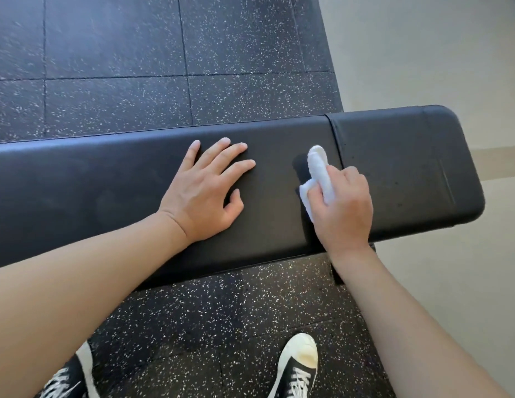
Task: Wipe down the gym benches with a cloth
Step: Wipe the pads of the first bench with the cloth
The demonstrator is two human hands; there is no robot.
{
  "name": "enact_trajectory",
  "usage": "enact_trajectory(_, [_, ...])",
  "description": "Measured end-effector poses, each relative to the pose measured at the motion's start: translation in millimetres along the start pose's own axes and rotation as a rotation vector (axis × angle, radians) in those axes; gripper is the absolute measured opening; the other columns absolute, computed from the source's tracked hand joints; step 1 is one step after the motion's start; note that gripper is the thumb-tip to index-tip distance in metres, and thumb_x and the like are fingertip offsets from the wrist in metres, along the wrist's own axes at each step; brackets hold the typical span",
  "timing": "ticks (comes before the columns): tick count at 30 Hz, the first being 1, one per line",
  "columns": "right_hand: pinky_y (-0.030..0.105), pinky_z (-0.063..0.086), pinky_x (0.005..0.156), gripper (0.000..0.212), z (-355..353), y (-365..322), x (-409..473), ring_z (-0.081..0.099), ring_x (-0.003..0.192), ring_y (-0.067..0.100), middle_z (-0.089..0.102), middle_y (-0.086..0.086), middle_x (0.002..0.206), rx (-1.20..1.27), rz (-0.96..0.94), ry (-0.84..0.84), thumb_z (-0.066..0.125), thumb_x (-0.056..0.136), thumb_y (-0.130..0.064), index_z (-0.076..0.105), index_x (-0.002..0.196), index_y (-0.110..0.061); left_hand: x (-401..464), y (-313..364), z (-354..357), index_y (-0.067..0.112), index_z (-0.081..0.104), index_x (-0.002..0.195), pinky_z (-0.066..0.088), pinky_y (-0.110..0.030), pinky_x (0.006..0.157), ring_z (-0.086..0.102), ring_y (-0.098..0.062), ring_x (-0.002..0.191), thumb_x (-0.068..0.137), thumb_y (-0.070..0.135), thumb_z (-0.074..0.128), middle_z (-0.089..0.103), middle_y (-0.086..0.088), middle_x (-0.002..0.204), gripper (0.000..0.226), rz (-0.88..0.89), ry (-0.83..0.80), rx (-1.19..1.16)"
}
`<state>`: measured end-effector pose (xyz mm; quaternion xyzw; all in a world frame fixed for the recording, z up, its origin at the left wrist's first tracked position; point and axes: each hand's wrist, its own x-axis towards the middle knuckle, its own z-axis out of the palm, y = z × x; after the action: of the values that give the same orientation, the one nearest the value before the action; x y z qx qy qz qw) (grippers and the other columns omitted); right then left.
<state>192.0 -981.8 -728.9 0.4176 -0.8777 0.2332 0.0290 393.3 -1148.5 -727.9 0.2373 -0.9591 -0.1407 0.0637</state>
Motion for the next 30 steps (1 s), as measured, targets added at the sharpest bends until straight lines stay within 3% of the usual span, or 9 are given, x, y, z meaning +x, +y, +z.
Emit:
enact_trajectory(3, [0.039, 0.042, 0.072, 0.026, 16.9, -32.1, 15.4, 0.037, 0.078, 0.022, 0.050, 0.002, 0.082, -0.099, 0.087, -0.056, 0.044, 0.093, -0.024, 0.066, 0.105, -0.017, -2.1, -1.9, -2.1, 0.023, 0.056, 0.149, 0.016, -0.063, 0.127, 0.030, -0.028, 0.158, 0.095, 0.032, 0.049, 0.041, -0.002, 0.166, 0.056, 0.005, -0.025, -0.019])
enact_trajectory(5, [0.037, 0.040, 0.076, 0.031, 27.5, -59.6, 13.5, 0.039, 0.080, 0.023, 0.052, 0.003, 0.083, -0.088, 0.028, -0.097, 0.040, 0.095, -0.030, 0.066, 0.108, -0.018, -0.8, -3.6, -5.2, 0.025, 0.051, 0.154, 0.012, -0.062, 0.128, 0.024, -0.027, 0.160, 0.098, 0.032, 0.051, 0.035, -0.001, 0.169, 0.056, -0.001, -0.065, -0.038])
enact_trajectory(10, [0.039, 0.040, 0.072, 0.019, 38.2, -98.7, 0.8, 0.042, 0.077, 0.027, 0.050, 0.008, 0.084, 0.052, -0.063, -0.058, 0.058, 0.098, -0.022, 0.068, 0.101, -0.007, -16.0, -28.1, -24.3, 0.027, 0.044, 0.157, 0.016, -0.061, 0.127, 0.021, -0.025, 0.160, 0.099, 0.029, 0.048, 0.028, 0.000, 0.172, 0.058, 0.005, -0.140, -0.033])
enact_trajectory(14, [0.043, 0.040, 0.074, 0.014, 47.6, -128.5, -2.8, 0.040, 0.077, 0.027, 0.049, 0.009, 0.083, 0.044, -0.076, -0.081, 0.057, 0.100, -0.016, 0.066, 0.102, -0.005, -73.0, -97.4, -51.9, 0.028, 0.039, 0.161, 0.018, -0.059, 0.127, 0.021, -0.023, 0.161, 0.103, 0.034, 0.046, 0.024, 0.003, 0.174, 0.059, -0.103, -0.118, 0.026])
enact_trajectory(19, [0.046, 0.042, 0.072, 0.021, 80.7, -219.9, -10.7, 0.043, 0.076, 0.031, 0.050, 0.011, 0.085, 0.128, -0.213, -0.152, 0.064, 0.096, -0.017, 0.069, 0.112, -0.004, -131.2, -169.3, -87.0, 0.026, 0.044, 0.159, 0.025, -0.061, 0.123, 0.031, -0.029, 0.157, 0.100, 0.040, 0.040, 0.032, -0.003, 0.171, 0.061, -0.208, -0.149, 0.093])
enact_trajectory(26, [0.046, 0.044, 0.069, 0.035, 138.2, -370.2, -30.9, 0.051, 0.079, 0.033, 0.058, 0.011, 0.090, 0.181, -0.378, -0.241, 0.064, 0.093, -0.030, 0.071, 0.119, -0.007, -181.9, -236.8, -98.5, 0.015, 0.037, 0.161, 0.030, -0.059, 0.121, 0.036, -0.035, 0.151, 0.100, 0.041, 0.038, 0.034, -0.010, 0.168, 0.066, -0.451, -0.062, 0.006])
enact_trajectory(30, [0.045, 0.044, 0.068, 0.037, 153.4, -401.4, -33.4, 0.050, 0.078, 0.030, 0.056, 0.008, 0.089, 0.202, -0.417, -0.263, 0.060, 0.095, -0.034, 0.070, 0.121, -0.009, -193.2, -244.3, -95.3, 0.004, 0.030, 0.162, 0.027, -0.053, 0.124, 0.037, -0.033, 0.152, 0.103, 0.036, 0.033, 0.036, -0.018, 0.166, 0.067, -0.516, -0.072, -0.056])
